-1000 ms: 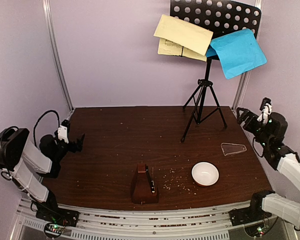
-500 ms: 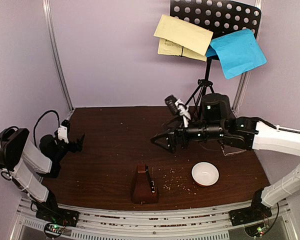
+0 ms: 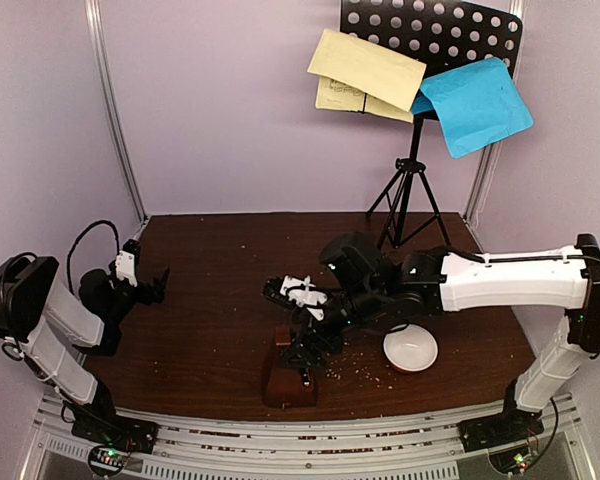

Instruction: Pack up the instrument practice props

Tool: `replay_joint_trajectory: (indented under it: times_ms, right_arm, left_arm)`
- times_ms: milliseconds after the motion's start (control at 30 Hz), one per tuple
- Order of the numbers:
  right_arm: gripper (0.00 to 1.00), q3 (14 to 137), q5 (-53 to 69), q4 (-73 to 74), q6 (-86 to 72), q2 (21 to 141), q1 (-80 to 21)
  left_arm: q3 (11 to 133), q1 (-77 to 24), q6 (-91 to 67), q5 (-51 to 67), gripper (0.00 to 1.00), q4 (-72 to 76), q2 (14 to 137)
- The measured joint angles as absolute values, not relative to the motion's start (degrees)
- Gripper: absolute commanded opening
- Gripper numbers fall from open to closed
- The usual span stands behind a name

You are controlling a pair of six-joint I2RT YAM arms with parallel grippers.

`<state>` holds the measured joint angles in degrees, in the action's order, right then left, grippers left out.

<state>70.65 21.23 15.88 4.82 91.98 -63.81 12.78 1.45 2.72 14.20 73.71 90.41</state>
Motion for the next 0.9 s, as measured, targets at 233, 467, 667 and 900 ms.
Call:
replay_joint_trajectory:
  times_ms: [233, 467, 667, 900]
  right_arm:
    - [0.81, 73.7, 21.0, 18.3, 8.4, 96.0, -64.3]
    - [0.63, 72.1, 20.7, 15.2, 8.9, 96.1, -64.5]
    - [0.51, 67.7, 17.8, 8.0, 5.9, 94.4, -64.7]
    - [0.5, 63.8, 5.3, 5.2, -2.4, 91.3, -64.8]
  left_arm:
    - [12.8, 1.5, 2.7, 14.2, 0.98, 73.7, 90.4]
    - [12.8, 1.5, 2.7, 14.2, 0.98, 73.7, 90.4]
    - [12.8, 1.5, 2.3, 12.2, 0.98, 73.7, 90.4]
    - [13.3, 1.5, -0.6, 5.1, 0.98, 65.9, 81.3]
